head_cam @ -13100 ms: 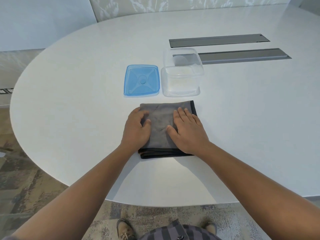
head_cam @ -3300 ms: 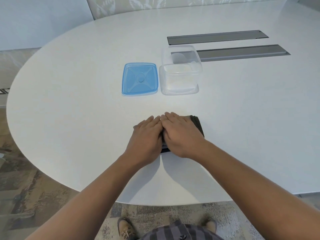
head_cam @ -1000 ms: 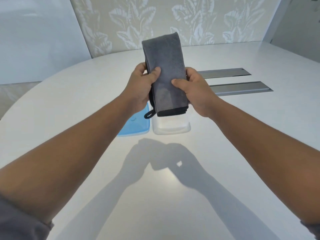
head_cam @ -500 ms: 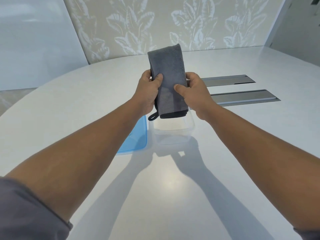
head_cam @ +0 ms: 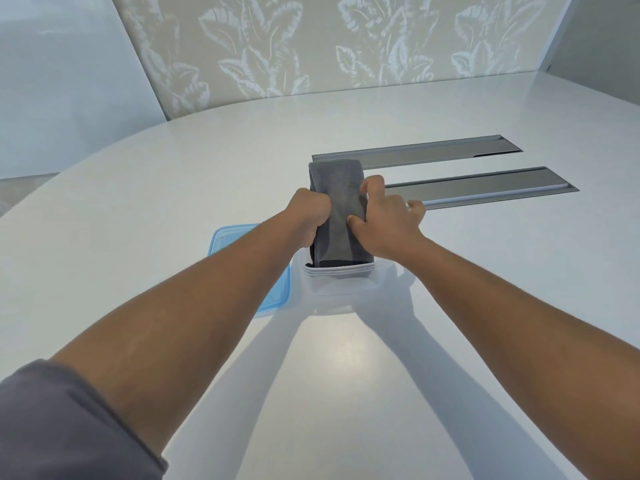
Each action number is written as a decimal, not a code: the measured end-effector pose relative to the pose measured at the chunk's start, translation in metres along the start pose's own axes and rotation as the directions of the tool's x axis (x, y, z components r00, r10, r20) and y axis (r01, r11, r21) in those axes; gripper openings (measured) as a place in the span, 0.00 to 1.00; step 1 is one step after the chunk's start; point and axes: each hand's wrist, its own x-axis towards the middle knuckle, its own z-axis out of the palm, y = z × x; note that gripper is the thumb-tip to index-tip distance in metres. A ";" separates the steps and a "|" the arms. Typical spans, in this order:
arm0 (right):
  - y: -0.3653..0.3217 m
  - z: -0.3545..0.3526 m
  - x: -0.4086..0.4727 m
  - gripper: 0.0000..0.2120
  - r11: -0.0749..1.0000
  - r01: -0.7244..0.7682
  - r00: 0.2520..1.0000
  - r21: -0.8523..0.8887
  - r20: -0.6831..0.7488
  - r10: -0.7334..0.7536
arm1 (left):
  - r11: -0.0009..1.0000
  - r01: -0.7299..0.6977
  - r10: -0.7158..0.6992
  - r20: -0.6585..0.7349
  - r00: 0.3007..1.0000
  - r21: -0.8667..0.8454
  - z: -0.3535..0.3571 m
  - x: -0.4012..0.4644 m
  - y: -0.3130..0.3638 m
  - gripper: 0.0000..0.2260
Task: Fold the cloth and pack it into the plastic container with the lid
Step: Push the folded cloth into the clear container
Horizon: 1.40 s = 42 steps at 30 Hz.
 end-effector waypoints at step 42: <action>0.000 0.008 -0.005 0.16 0.991 0.071 0.933 -0.114 0.359 -0.026 | -0.151 -0.456 -0.103 0.444 0.890 0.877 0.003 0.015 0.001 0.60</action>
